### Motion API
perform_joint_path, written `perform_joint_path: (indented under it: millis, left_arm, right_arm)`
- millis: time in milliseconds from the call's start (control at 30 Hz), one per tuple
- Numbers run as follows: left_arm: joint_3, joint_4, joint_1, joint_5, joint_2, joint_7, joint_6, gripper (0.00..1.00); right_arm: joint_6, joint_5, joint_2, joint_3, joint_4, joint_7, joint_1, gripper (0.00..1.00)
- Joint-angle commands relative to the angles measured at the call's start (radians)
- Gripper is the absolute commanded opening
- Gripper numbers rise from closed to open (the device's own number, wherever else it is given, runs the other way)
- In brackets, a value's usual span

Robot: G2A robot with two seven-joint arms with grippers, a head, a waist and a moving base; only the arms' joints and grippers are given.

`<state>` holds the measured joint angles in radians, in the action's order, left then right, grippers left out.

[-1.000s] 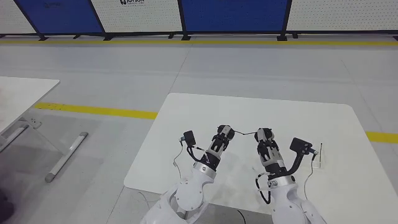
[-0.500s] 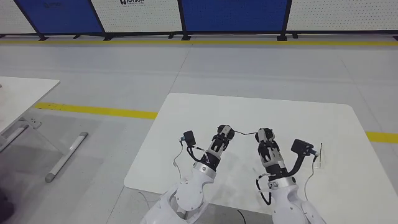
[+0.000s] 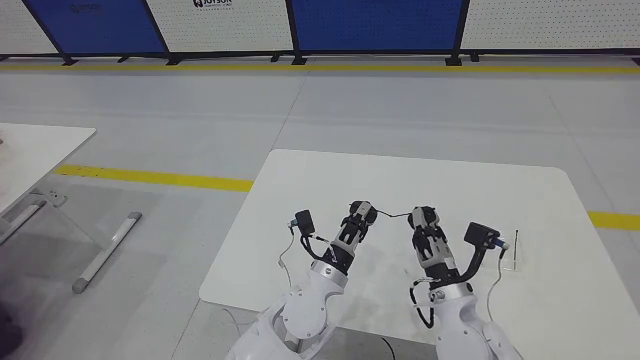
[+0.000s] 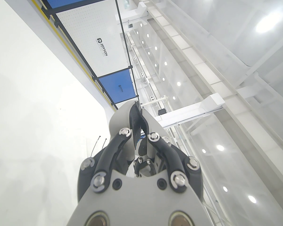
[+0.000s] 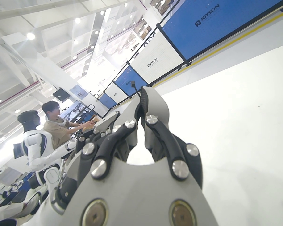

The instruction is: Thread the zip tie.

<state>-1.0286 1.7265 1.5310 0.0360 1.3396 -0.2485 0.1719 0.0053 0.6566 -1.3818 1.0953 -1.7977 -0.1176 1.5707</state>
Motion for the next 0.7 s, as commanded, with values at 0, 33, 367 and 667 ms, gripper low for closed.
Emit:
perform_joint_path:
  millis: [0, 33, 367, 667]
  left_arm:
    - [0.0, 0.0, 0.0, 0.0, 0.0, 0.0, 0.0, 0.0]
    - [0.0, 0.0, 0.0, 0.0, 0.0, 0.0, 0.0, 0.0]
    - [0.0, 0.0, 0.0, 0.0, 0.0, 0.0, 0.0, 0.0]
    - [0.0, 0.0, 0.0, 0.0, 0.0, 0.0, 0.0, 0.0]
  right_arm:
    - [0.008, -0.008, -0.002, -0.004, 0.002, 0.003, -0.001, 0.0]
    - [0.014, -0.019, -0.003, -0.006, 0.002, 0.004, 0.0, 0.0]
    - [0.066, -0.139, -0.019, -0.042, -0.019, -0.004, 0.012, 0.0]
    - [0.115, -0.085, -0.023, -0.027, -0.029, -0.099, 0.034, 0.0]
